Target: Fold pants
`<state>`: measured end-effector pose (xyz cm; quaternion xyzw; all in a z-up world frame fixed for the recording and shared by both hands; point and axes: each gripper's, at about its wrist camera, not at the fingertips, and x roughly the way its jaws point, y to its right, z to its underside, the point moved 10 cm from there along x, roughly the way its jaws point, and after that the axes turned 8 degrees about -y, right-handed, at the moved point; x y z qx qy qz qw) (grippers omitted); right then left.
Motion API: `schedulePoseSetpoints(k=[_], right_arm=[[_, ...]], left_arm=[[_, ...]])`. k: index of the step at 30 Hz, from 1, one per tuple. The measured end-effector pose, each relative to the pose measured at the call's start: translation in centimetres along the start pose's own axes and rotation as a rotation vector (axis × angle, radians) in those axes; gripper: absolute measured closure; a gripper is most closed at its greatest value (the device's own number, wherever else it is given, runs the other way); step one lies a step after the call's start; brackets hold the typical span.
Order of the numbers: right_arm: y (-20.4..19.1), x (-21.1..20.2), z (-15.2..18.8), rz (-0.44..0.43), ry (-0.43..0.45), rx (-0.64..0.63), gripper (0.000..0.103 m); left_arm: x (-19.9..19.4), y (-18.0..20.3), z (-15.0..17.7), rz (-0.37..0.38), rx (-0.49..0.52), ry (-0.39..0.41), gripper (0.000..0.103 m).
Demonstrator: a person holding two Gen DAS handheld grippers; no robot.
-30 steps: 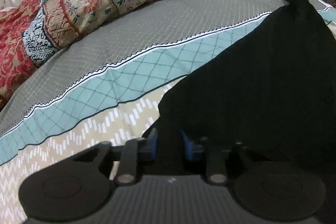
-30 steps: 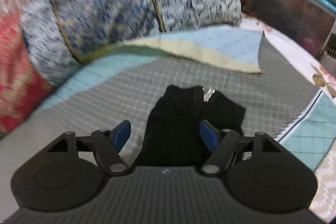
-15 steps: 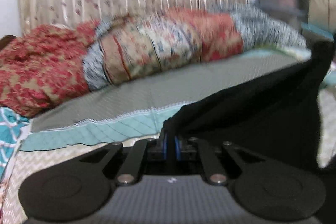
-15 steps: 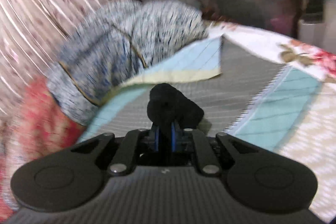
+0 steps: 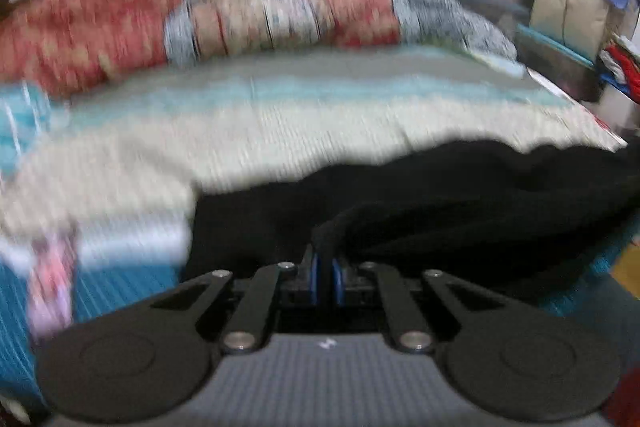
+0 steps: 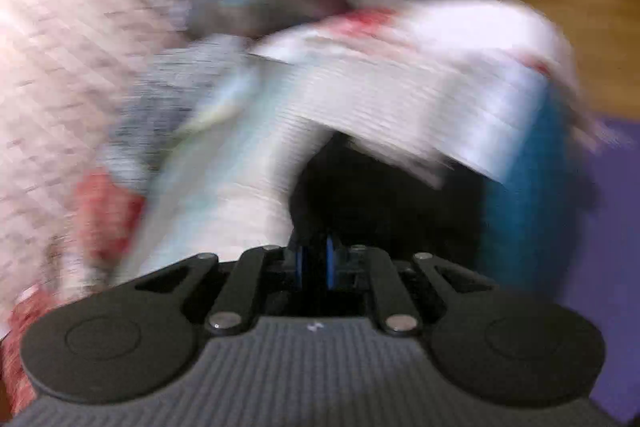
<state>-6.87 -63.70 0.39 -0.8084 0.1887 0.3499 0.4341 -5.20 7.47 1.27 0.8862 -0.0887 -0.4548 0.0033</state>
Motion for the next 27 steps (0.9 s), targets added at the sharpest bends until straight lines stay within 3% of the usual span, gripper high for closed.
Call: schedulePoseSetpoints(k=[2, 3, 4, 6, 9, 14, 15, 17, 19, 21, 23, 24, 25, 26, 27], right_arm=[[3.7, 0.8, 1.9, 0.055, -0.006, 0.081, 0.085], [4.9, 1.2, 2.5, 0.088, -0.013, 0.118, 0.068], [6.1, 1.1, 2.9, 0.107, -0.015, 0.169, 0.043], [7.7, 0.0, 3.0, 0.123, 0.033, 0.295, 0.03], [7.8, -2.0, 2.5, 0.117, 0.092, 0.335, 0.031], [3.4, -5.7, 1.1, 0.088, 0.197, 0.129, 0.031], [2.0, -5.9, 1.1, 0.068, 0.203, 0.079, 0.031], [-1.8, -5.4, 1.6, 0.029, 0.192, -0.049, 0.031], [-5.1, -4.0, 2.8, 0.008, 0.148, -0.176, 0.031], [-8.1, -1.7, 4.6, -0.011, 0.101, -0.265, 0.031], [-10.1, 1.2, 6.6, -0.024, 0.034, -0.294, 0.031], [-10.4, 2.4, 7.3, -0.033, 0.005, -0.299, 0.031], [-11.0, 3.8, 8.2, -0.034, -0.026, -0.304, 0.031], [-11.3, 5.2, 9.2, -0.025, -0.057, -0.308, 0.031], [-11.1, 6.3, 10.0, -0.013, -0.084, -0.307, 0.031]], left_arm=[[1.4, 0.2, 2.7, -0.031, 0.006, -0.075, 0.089], [1.8, 0.1, 3.5, -0.051, 0.016, -0.099, 0.088], [1.7, 0.0, 4.1, -0.056, 0.014, -0.107, 0.088], [0.3, -0.3, 4.2, -0.025, -0.034, -0.098, 0.084], [-3.4, -1.5, 3.6, 0.038, -0.113, -0.036, 0.064], [-7.7, -6.9, 0.3, 0.052, -0.292, 0.119, 0.04], [-7.4, -8.3, -0.7, 0.025, -0.322, 0.128, 0.038], [-5.6, -10.2, -2.5, -0.024, -0.348, 0.116, 0.019], [-3.0, -11.1, -3.8, 0.007, -0.374, 0.091, 0.011], [0.5, -11.9, -4.8, 0.074, -0.45, 0.017, 0.006], [4.5, -11.7, -5.5, 0.151, -0.499, -0.07, 0.008], [6.1, -11.5, -5.5, 0.156, -0.504, -0.098, 0.015], [7.3, -10.9, -5.0, 0.142, -0.496, -0.121, 0.054], [8.4, -10.3, -4.4, 0.123, -0.469, -0.148, 0.081], [9.0, -10.3, -4.3, 0.079, -0.451, -0.146, 0.083]])
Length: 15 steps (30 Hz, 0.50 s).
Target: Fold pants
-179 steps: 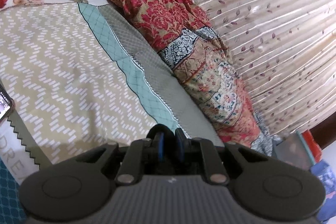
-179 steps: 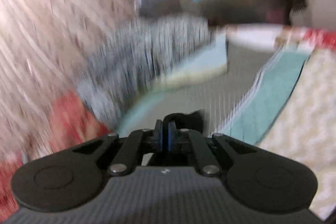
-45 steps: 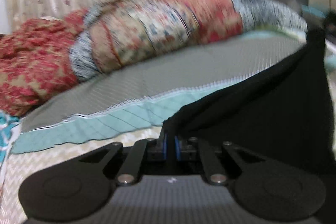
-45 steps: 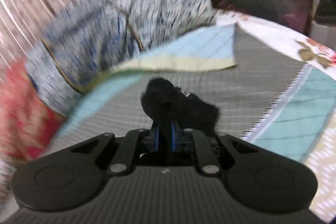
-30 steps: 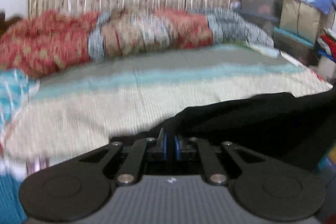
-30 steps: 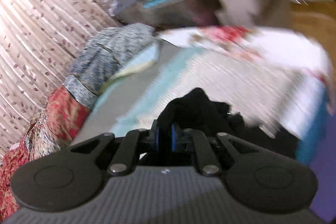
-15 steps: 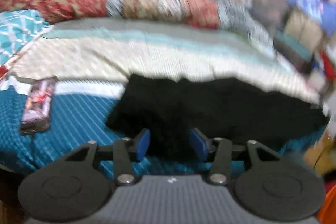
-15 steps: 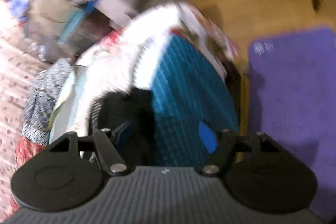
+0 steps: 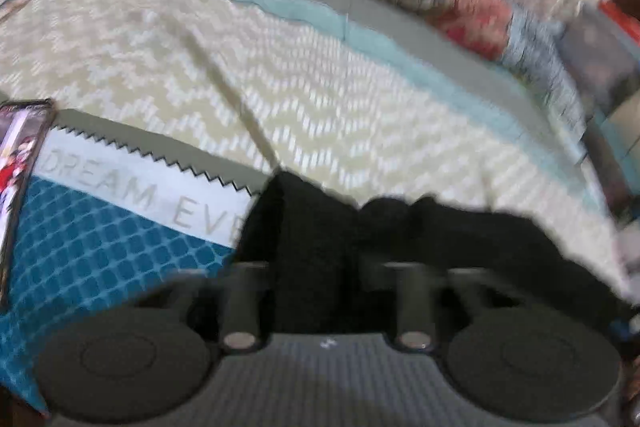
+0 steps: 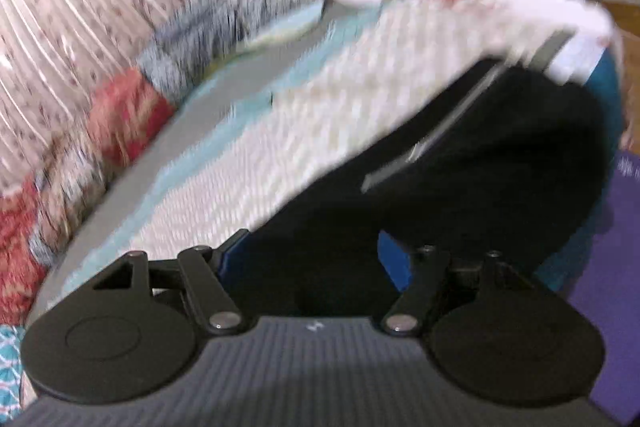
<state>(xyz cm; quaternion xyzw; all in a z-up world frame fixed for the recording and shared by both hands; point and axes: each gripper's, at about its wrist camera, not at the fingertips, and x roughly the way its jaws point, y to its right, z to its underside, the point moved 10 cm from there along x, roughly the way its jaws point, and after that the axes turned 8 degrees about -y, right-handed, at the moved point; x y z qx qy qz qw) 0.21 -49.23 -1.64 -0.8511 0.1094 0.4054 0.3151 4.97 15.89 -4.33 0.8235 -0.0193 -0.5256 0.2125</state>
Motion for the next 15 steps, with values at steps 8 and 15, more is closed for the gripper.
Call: schedulePoseSetpoints(k=[8, 15], right_arm=[[-0.3, 2.5, 2.0, 0.126, -0.028, -0.203, 0.025], [0.1, -1.3, 0.3, 0.019, 0.032, -0.205, 0.02]], left_arm=[[-1.3, -5.1, 2.0, -0.221, -0.143, 0.211, 0.077], [-9.4, -4.0, 0.8, -0.238, -0.155, 0.354, 0.048]])
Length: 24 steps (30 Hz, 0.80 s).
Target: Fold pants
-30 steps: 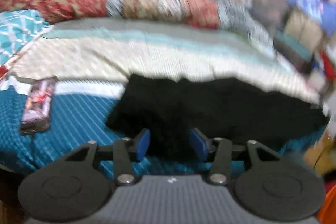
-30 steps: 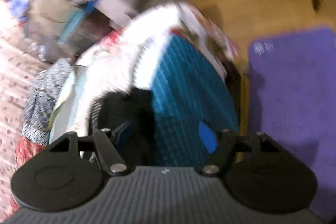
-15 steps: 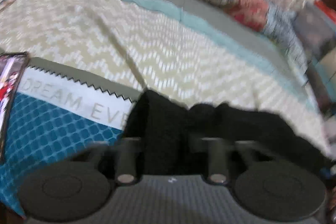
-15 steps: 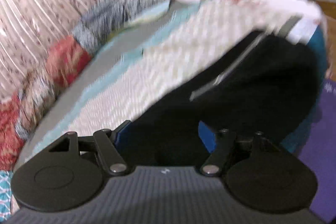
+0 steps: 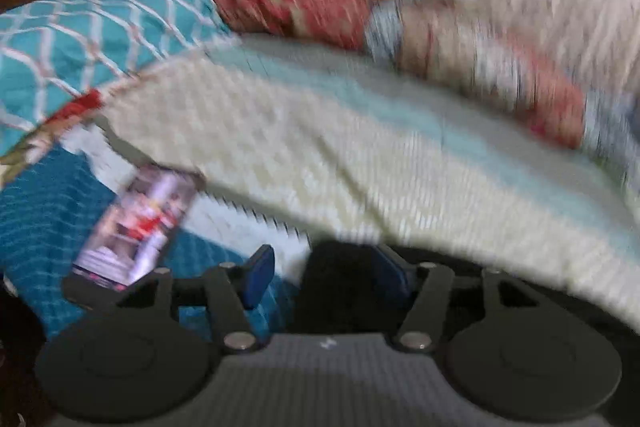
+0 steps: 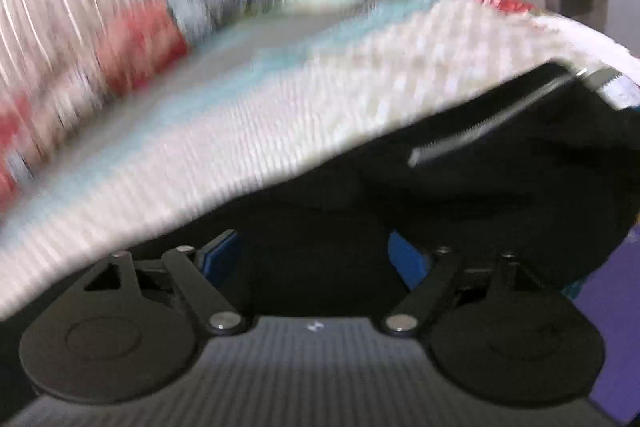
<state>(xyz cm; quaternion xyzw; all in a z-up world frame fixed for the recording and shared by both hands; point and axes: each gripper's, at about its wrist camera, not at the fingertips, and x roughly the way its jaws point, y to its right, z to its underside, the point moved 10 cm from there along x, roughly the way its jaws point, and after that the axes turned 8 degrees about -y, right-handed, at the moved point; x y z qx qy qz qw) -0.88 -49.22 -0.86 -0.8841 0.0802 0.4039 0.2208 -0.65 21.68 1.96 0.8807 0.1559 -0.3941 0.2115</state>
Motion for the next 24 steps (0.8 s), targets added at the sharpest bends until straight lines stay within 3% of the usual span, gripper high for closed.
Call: schedulePoseSetpoints(k=[3, 6, 9, 12, 14, 18, 19, 24], right_arm=[[4.2, -4.4, -2.2, -0.001, 0.142, 0.106, 0.02], [10.0, -7.1, -2.7, 0.024, 0.233, 0.239, 0.019], [15.5, -7.6, -1.4, 0.017, 0.249, 0.402, 0.018], [18.0, -7.4, 0.0, -0.046, 0.247, 0.503, 0.016], [18.9, -6.8, 0.4, -0.058, 0.238, 0.512, 0.016], [19.9, -5.5, 0.7, -0.09, 0.21, 0.542, 0.015], [20.3, -4.8, 0.7, -0.102, 0.206, 0.555, 0.015], [21.8, -2.8, -0.5, -0.114, 0.209, 0.619, 0.016]], left_arm=[[-3.3, 1.1, -1.6, 0.059, -0.034, 0.062, 0.049], [-4.5, 5.3, -1.3, 0.168, 0.044, 0.056, 0.049], [-3.6, 10.8, 2.0, 0.271, 0.168, -0.04, 0.05], [-1.5, 14.7, 6.1, 0.29, 0.269, -0.165, 0.05], [0.1, 16.3, 8.5, 0.26, 0.322, -0.223, 0.051], [4.0, 15.3, 11.8, 0.114, 0.293, -0.373, 0.06], [4.6, 14.8, 12.2, 0.081, 0.279, -0.392, 0.07], [4.6, 14.5, 11.6, 0.052, 0.232, -0.408, 0.07]])
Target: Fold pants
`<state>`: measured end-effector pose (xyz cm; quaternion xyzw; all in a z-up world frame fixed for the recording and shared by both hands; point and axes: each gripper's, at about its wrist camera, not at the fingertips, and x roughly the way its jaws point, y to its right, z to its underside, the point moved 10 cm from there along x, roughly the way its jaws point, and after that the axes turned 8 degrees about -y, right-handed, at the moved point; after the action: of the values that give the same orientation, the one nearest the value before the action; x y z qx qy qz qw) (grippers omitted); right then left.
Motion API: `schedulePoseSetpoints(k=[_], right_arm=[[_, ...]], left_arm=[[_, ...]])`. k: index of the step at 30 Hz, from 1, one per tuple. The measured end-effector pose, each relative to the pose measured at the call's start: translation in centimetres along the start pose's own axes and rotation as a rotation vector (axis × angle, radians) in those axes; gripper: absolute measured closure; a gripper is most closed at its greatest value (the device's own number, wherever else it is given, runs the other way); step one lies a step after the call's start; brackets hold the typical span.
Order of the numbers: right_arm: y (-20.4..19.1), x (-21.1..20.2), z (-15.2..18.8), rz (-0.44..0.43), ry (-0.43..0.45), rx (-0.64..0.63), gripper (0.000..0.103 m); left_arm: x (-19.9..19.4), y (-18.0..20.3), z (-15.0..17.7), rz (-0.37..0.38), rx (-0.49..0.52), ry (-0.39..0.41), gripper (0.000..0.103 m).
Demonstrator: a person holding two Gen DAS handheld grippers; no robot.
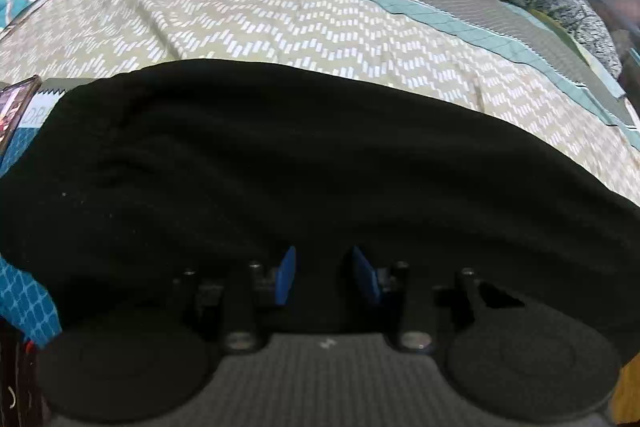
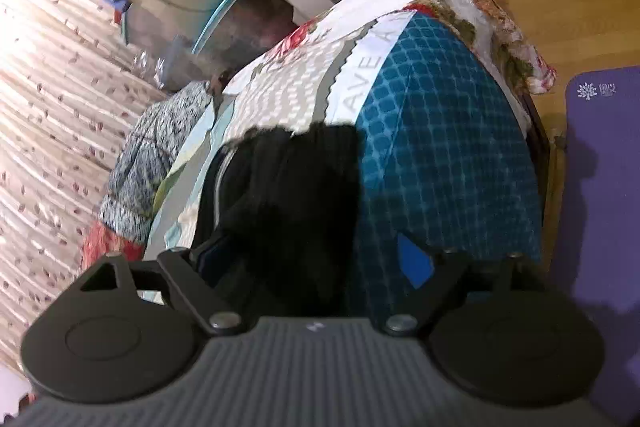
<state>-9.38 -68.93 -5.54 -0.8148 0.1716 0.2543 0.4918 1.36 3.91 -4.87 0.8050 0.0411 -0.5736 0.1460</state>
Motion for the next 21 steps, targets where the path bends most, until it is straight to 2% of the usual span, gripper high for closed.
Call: schedulePoseSetpoints(k=[2, 5, 7, 11, 14, 16, 19, 21], right_arm=[[-0.8, -0.2, -0.7, -0.001, 0.023, -0.024, 0.018], [-3.2, -0.8, -1.4, 0.012, 0.087, -0.165, 0.018], [-3.6, -0.4, -1.6, 0.032, 0.084, -0.219, 0.018], [-1.7, 0.2, -2.7, 0.08, 0.111, -0.167, 0.017], [-0.6, 1.3, -2.4, 0.085, 0.08, -0.131, 0.018], [-0.8, 1.3, -2.1, 0.138, 0.089, -0.17, 0.038], [-1.6, 0.7, -1.5, 0.223, 0.108, -0.26, 0.052], [-1.7, 0.3, -1.2, 0.258, 0.104, -0.3, 0.056]], left_arm=[[0.1, 0.0, -0.4, -0.02, -0.005, -0.001, 0.069], [0.3, 0.5, -0.4, -0.05, 0.015, -0.001, 0.066], [0.4, 0.7, -0.5, -0.065, 0.025, -0.004, 0.065], [0.2, 1.0, -0.6, -0.054, 0.019, -0.011, 0.064], [-0.2, 1.5, -0.5, -0.038, 0.027, -0.015, 0.064], [-0.6, 2.1, -0.5, -0.022, 0.037, -0.01, 0.064], [-1.4, 3.1, -0.6, -0.015, 0.082, 0.025, 0.064], [-1.7, 3.9, -0.6, -0.019, 0.119, 0.042, 0.064]])
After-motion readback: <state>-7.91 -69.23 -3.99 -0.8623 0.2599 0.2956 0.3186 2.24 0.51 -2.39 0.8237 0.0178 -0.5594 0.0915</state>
